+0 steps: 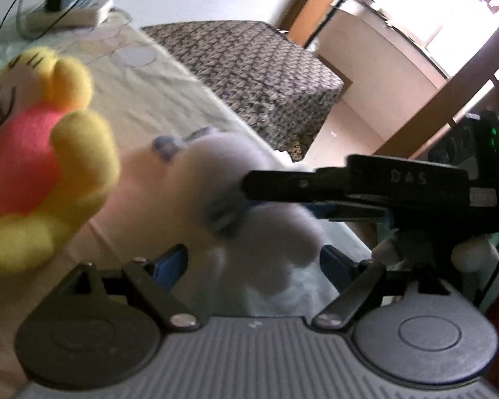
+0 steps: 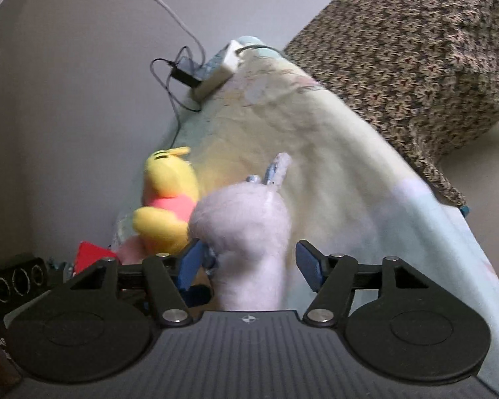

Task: Organize objects

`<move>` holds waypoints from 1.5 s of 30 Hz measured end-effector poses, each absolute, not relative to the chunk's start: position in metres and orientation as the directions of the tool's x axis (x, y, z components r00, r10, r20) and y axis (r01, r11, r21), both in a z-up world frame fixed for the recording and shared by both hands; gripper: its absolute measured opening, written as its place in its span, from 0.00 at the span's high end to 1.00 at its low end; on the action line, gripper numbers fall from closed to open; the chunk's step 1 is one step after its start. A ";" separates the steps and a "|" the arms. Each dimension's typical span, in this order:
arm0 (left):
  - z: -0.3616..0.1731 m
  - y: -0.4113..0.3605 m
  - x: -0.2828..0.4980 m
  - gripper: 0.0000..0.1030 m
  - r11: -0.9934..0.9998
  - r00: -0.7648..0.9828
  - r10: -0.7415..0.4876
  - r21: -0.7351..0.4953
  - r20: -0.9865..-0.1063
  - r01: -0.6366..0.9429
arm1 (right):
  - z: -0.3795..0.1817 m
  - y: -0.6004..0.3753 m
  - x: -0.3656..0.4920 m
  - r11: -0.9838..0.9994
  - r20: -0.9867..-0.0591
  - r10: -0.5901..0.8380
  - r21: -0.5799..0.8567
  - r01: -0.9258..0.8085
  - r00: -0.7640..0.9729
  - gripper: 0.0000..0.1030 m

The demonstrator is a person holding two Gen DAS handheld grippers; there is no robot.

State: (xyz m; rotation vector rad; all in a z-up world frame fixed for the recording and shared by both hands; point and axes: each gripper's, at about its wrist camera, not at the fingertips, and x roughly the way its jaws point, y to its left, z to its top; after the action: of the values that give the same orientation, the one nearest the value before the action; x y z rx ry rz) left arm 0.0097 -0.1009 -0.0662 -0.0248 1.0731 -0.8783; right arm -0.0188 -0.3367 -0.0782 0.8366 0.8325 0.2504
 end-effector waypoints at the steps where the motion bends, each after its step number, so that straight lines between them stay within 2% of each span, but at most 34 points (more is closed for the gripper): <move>1: -0.068 -0.097 0.014 0.16 0.682 0.185 -0.634 -0.429 -0.751 0.592 | -0.080 -0.339 -0.020 0.659 -0.552 0.501 0.743 0.120 0.666 0.38; 4: -0.073 -0.091 0.029 0.16 0.699 0.174 -0.642 -0.478 -0.746 0.531 | -0.087 -0.347 -0.017 0.619 -0.527 0.523 0.775 0.127 0.670 0.38; 9: -0.076 -0.100 0.039 0.17 0.679 0.144 -0.673 -0.529 -0.725 0.510 | -0.090 -0.344 -0.016 0.556 -0.491 0.568 0.821 0.131 0.661 0.48; 11: -0.078 -0.103 0.039 0.19 0.665 0.128 -0.689 -0.551 -0.713 0.505 | -0.087 -0.339 -0.015 0.575 -0.500 0.568 0.809 0.120 0.653 0.51; 13: -0.080 -0.103 0.040 0.29 0.650 0.107 -0.704 -0.576 -0.702 0.496 | -0.085 -0.336 -0.017 0.578 -0.502 0.581 0.809 0.109 0.640 0.53; 15: -0.080 -0.103 0.038 0.29 0.644 0.093 -0.706 -0.582 -0.702 0.496 | -0.082 -0.330 -0.021 0.587 -0.503 0.590 0.804 0.093 0.632 0.54; 23: -0.067 -0.071 0.004 0.30 0.631 0.090 -0.705 -0.564 -0.704 0.532 | -0.065 -0.302 -0.037 0.625 -0.521 0.655 0.781 -0.005 0.548 0.55; 29: -0.050 -0.026 -0.038 0.30 0.681 0.144 -0.646 -0.480 -0.750 0.553 | -0.052 -0.257 -0.044 0.611 -0.518 0.751 0.780 -0.134 0.411 0.55; 39: -0.028 0.054 -0.089 0.29 0.797 0.280 -0.552 -0.397 -0.786 0.456 | -0.039 -0.168 -0.043 0.512 -0.489 0.858 0.795 -0.324 0.157 0.55; 45: 0.000 0.107 -0.118 0.29 0.842 0.398 -0.517 -0.367 -0.758 0.396 | -0.009 -0.112 -0.042 0.427 -0.455 0.889 0.784 -0.451 0.049 0.57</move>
State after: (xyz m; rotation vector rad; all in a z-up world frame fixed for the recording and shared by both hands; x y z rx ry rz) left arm -0.1178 0.1073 0.0002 -0.1349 1.0072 -0.5806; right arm -0.0416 -0.1118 -0.0092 0.5013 1.0938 1.0881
